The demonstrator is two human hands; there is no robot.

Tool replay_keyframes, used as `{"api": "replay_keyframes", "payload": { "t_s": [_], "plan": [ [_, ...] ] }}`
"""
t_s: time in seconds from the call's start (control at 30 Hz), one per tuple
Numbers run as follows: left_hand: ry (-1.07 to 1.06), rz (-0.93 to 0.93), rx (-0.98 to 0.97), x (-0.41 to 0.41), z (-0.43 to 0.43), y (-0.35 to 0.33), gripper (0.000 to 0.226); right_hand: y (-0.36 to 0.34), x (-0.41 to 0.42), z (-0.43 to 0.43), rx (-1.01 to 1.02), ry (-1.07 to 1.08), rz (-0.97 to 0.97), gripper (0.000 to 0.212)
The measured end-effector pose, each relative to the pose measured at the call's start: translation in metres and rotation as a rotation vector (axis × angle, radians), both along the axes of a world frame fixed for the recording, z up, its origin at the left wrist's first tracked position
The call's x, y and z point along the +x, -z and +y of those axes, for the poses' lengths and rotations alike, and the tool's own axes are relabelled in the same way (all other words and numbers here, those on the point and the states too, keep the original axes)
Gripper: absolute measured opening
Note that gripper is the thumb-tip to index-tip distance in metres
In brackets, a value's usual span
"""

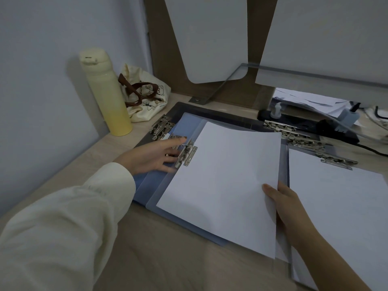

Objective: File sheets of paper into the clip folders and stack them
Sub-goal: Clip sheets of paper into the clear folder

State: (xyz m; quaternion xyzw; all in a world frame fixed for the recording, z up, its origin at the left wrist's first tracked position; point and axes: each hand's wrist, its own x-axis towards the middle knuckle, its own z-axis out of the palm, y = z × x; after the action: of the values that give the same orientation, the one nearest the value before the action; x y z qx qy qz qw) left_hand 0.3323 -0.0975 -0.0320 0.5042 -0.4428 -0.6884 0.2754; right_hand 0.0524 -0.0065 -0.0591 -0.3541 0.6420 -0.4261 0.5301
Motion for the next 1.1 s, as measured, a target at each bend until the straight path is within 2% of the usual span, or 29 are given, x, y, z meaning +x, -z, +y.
{"api": "replay_keyframes", "payload": {
  "t_s": [0.37,0.57,0.8,1.03,1.1],
  "plan": [
    [-0.025,0.007,0.032,-0.003,0.005,-0.005,0.048,0.0,0.0,0.0,-0.012,0.002,0.02,0.018],
    [0.064,-0.022,0.163,0.001,0.016,-0.006,0.038,0.005,-0.002,-0.001,-0.024,-0.017,0.058,0.016],
    [-0.033,-0.006,0.081,-0.002,0.025,0.012,0.014,0.007,-0.002,-0.001,-0.031,-0.026,0.089,0.016],
    [-0.111,-0.127,0.007,-0.008,0.031,0.016,0.04,0.008,-0.002,-0.002,-0.036,-0.021,0.112,0.015],
    [-0.117,-0.136,-0.01,-0.009,0.032,0.016,0.028,0.009,-0.002,-0.003,-0.036,-0.02,0.112,0.014]
  ]
}}
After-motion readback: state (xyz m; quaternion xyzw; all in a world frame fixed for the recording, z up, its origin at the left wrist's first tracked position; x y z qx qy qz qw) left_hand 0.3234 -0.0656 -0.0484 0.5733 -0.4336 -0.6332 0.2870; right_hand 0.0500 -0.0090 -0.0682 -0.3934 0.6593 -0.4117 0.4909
